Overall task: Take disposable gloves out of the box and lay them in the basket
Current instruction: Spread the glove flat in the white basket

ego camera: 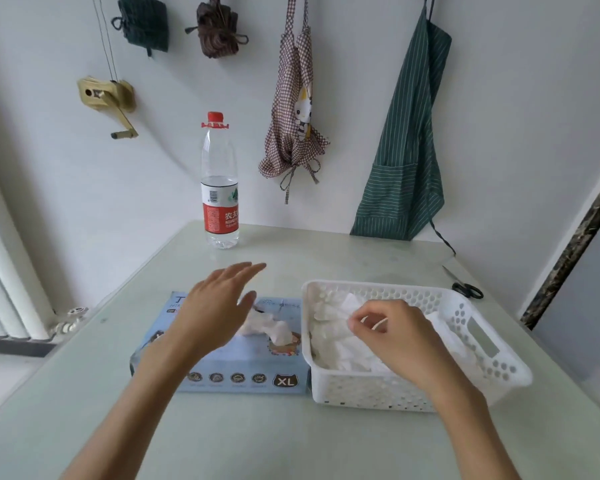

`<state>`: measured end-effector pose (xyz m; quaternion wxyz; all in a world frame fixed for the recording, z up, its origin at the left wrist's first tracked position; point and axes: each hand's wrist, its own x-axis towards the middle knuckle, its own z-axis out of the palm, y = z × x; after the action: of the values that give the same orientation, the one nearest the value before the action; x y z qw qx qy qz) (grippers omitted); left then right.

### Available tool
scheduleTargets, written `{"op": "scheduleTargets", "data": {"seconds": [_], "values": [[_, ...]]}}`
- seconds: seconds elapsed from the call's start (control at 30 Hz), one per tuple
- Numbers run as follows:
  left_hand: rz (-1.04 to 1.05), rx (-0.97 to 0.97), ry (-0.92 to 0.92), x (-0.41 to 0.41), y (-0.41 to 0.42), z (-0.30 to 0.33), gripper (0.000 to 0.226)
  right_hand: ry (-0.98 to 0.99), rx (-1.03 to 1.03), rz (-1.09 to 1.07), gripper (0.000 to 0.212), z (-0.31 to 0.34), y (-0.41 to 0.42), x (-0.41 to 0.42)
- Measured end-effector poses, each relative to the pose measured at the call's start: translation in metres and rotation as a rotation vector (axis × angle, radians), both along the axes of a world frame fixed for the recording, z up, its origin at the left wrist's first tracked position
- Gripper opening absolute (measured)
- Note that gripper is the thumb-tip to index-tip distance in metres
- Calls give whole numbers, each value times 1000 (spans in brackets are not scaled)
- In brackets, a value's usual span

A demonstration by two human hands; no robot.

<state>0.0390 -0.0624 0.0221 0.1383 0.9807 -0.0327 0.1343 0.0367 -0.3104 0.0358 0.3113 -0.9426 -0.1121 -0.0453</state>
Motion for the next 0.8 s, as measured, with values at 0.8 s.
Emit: {"op": "scheduleTargets", "data": {"seconds": [0.8], "values": [[-16, -80, 389, -4, 88, -13, 90, -19, 48, 231, 15, -26, 103, 45]]}}
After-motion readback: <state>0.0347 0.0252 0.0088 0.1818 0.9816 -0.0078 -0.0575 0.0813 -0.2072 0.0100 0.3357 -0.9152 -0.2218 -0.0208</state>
